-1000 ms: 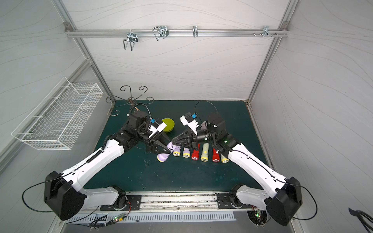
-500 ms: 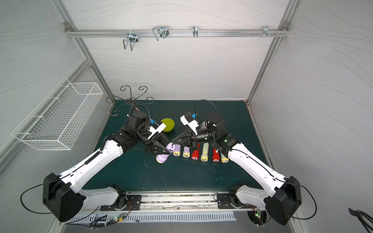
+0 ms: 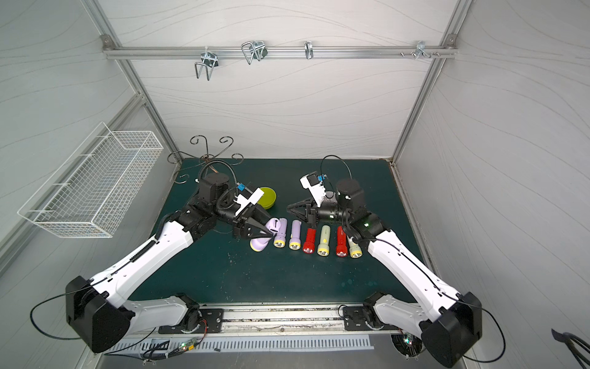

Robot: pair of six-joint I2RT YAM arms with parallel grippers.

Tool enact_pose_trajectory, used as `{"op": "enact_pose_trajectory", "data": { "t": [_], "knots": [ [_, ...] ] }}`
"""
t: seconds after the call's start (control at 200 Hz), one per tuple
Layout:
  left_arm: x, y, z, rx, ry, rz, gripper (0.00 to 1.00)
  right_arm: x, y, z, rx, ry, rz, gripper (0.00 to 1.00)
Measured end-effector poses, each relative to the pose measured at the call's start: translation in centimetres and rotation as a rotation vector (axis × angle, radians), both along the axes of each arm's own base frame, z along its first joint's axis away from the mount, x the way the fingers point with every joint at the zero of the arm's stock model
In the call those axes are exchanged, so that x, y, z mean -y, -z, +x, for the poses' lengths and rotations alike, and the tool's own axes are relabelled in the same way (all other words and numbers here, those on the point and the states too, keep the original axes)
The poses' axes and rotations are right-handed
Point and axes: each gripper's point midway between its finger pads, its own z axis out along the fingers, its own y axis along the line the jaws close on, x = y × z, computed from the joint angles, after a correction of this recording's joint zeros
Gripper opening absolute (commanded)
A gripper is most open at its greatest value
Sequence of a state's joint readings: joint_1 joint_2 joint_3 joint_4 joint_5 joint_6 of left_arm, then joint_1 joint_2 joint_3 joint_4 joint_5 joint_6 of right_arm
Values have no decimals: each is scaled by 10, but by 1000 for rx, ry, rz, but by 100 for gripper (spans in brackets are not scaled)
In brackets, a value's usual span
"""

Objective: Close the plug at the bottom of the flashlight
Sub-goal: Close the plug of the flashlight, then place the flashlight at the center of the board.

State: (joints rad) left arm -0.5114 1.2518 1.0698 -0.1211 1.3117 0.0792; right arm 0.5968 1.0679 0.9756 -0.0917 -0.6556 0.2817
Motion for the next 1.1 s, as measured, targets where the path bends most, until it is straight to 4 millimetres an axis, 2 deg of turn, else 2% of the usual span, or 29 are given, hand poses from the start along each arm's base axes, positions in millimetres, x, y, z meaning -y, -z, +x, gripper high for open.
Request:
{"op": "enact_pose_trajectory", "data": {
  "t": [0.07, 0.11, 0.24, 0.35, 0.545, 0.815, 0.931, 1.101],
  "knots": [
    [5, 11, 20, -43, -103, 45, 8, 9, -1, 3, 13, 69, -17, 15],
    [7, 20, 34, -73, -173, 76, 0, 14, -2, 5, 19, 105, -26, 17],
    [5, 49, 80, -179, -421, 186, 0, 28, 7, 6, 17, 185, -63, 24],
    [-9, 81, 113, -258, -643, 303, 0, 38, 26, 4, -20, 227, -115, 25],
    [-43, 132, 151, -379, -972, 482, 0, 60, 48, -6, -34, 316, -198, 26],
    [-84, 187, 168, -466, -1255, 647, 0, 86, 53, -19, 6, 391, -236, 27],
    [-84, 213, 169, -480, -1295, 720, 0, 92, 56, -21, 7, 411, -249, 27],
    [-77, 249, 160, -484, -1301, 825, 1, 96, 65, -23, 1, 419, -271, 28]
  ]
}}
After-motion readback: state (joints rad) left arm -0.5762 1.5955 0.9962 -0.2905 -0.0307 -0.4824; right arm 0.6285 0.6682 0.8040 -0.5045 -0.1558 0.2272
